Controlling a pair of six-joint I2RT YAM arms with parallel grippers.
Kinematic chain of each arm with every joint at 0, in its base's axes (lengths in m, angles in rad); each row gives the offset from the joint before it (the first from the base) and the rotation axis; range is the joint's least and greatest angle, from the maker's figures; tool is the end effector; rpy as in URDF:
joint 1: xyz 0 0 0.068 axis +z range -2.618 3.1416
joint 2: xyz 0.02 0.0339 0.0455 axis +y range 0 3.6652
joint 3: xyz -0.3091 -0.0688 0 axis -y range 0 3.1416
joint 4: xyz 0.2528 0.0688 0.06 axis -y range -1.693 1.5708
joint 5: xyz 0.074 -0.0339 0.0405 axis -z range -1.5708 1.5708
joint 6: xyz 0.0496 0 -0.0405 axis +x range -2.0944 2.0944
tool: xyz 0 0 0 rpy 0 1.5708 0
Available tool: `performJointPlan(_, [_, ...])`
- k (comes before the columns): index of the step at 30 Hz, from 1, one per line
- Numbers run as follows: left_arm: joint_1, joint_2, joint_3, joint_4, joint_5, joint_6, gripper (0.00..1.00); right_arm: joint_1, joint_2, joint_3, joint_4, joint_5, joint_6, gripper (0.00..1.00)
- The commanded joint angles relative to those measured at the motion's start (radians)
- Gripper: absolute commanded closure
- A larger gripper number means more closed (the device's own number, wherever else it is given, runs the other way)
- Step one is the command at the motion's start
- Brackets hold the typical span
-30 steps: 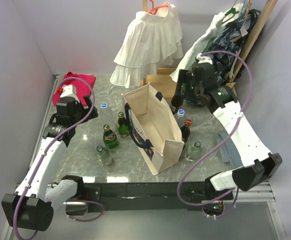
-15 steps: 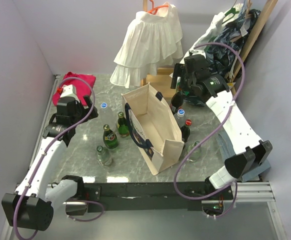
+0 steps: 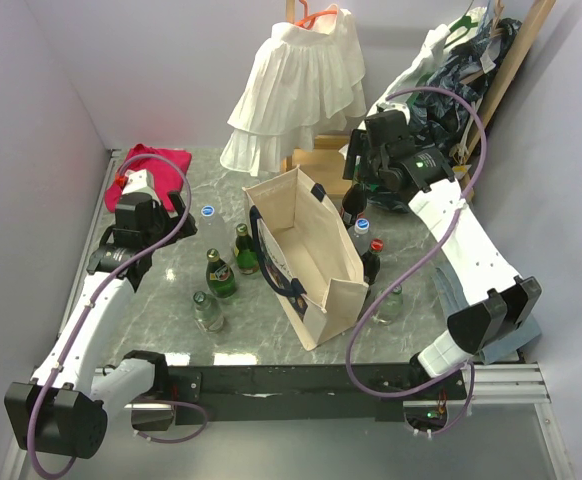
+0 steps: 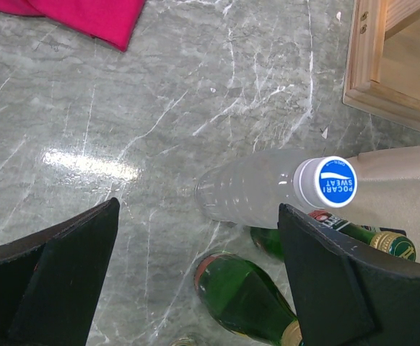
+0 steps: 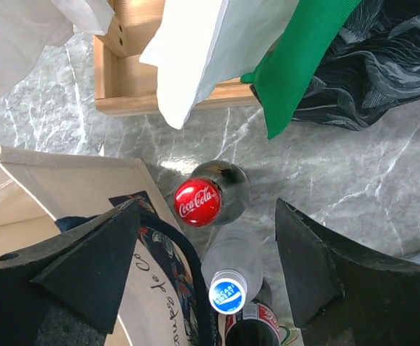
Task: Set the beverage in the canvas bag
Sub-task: Pick up the drink from the center of the board.
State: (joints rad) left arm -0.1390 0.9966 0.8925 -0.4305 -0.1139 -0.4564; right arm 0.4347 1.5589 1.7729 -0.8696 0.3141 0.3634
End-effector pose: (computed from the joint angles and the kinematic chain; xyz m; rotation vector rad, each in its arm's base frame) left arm 0.2146 -0.0243 0.3436 -0.4011 2.0721 -0.2377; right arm 0.3209 0.1321 0.4610 0.0924 2.1891 0.0992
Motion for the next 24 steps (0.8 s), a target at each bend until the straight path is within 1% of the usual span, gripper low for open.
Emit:
performJointPlan(1, [-0.002, -0.018, 0.013, 0.029, -0.009, 0.019, 0.04, 0.006, 0.026, 0.003, 0.004, 0.013, 0.014, 0.19])
performJointPlan(11, [-0.002, -0.019, 0.026, 0.015, -0.018, 0.022, 0.04, 0.009, 0.064, -0.013, 0.021, -0.023, 0.020, 0.22])
performJointPlan(18, [-0.002, -0.018, 0.029, 0.010, -0.020, 0.018, 0.04, 0.007, 0.073, -0.032, 0.032, -0.009, 0.016, 0.25])
performJointPlan(21, [-0.004, -0.018, 0.028, 0.012, -0.018, 0.013, 0.04, 0.009, 0.081, -0.033, 0.032, 0.000, 0.014, 0.29])
performJointPlan(23, [-0.002, -0.016, 0.028, 0.012, -0.020, 0.009, 0.03, 0.009, 0.090, -0.026, 0.021, 0.020, 0.016, 0.38])
performJointPlan(24, [-0.002, -0.016, 0.028, 0.010, -0.020, 0.007, 0.04, 0.007, 0.092, -0.026, 0.021, 0.022, 0.016, 0.39])
